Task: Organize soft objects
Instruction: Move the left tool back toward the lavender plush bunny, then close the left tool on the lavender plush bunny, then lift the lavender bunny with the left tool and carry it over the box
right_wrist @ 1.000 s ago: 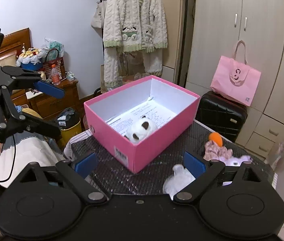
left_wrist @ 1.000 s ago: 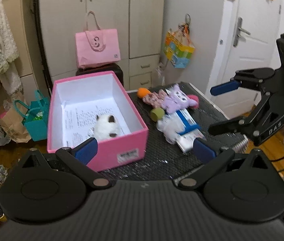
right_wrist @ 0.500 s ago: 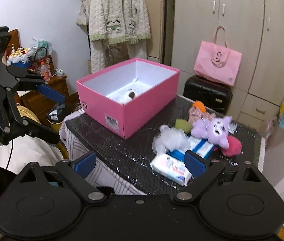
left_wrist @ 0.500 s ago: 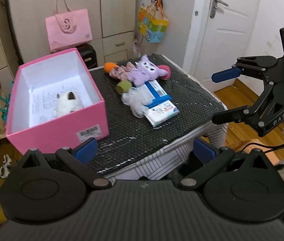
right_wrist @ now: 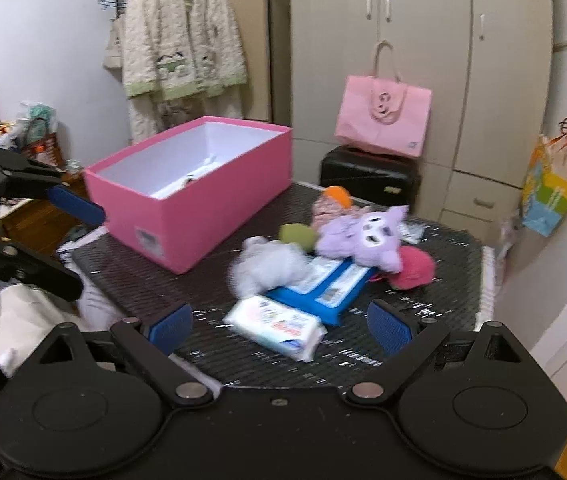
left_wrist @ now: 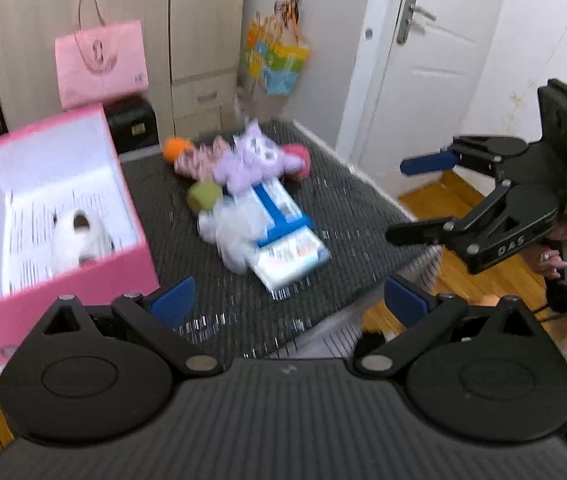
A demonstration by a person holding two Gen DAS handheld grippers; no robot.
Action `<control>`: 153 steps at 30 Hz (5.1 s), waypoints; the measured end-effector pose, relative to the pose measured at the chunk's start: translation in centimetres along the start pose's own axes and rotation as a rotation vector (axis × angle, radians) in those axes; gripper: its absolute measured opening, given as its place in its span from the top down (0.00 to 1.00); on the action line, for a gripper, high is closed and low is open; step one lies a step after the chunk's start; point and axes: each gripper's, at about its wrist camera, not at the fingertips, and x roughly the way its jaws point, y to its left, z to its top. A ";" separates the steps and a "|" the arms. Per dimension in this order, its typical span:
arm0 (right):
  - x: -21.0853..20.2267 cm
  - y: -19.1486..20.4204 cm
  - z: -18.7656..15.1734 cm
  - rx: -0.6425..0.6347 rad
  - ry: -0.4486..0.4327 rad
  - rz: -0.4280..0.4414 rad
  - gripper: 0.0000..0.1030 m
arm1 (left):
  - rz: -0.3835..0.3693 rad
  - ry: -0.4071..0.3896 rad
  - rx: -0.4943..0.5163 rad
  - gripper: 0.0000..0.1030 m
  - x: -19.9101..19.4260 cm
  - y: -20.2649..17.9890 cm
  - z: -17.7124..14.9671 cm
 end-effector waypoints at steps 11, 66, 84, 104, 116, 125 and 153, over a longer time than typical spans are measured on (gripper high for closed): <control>4.5 -3.8 0.9 -0.069 -0.030 0.008 0.06 | -0.019 -0.064 -0.041 0.02 5.2 1.0 4.2; 19.1 -12.0 3.1 -0.076 0.061 0.194 0.31 | 0.001 0.016 -0.422 0.33 23.2 6.9 7.4; 17.7 -11.1 3.2 0.022 0.041 0.156 0.34 | 0.020 -0.040 -0.409 0.41 21.3 6.2 7.1; 11.2 -7.6 3.2 0.133 0.058 0.164 0.34 | -0.035 -0.015 -0.319 0.40 14.0 2.9 7.0; 9.6 -4.6 2.0 0.233 0.218 0.229 0.35 | -0.143 0.084 -0.412 0.40 10.9 3.7 3.7; 8.5 -0.3 2.3 0.186 0.268 0.272 0.36 | -0.193 0.123 -0.496 0.39 7.3 5.2 0.5; 10.0 13.3 12.8 0.040 0.236 0.416 0.45 | -0.165 0.035 -0.539 0.38 -7.7 16.3 -1.7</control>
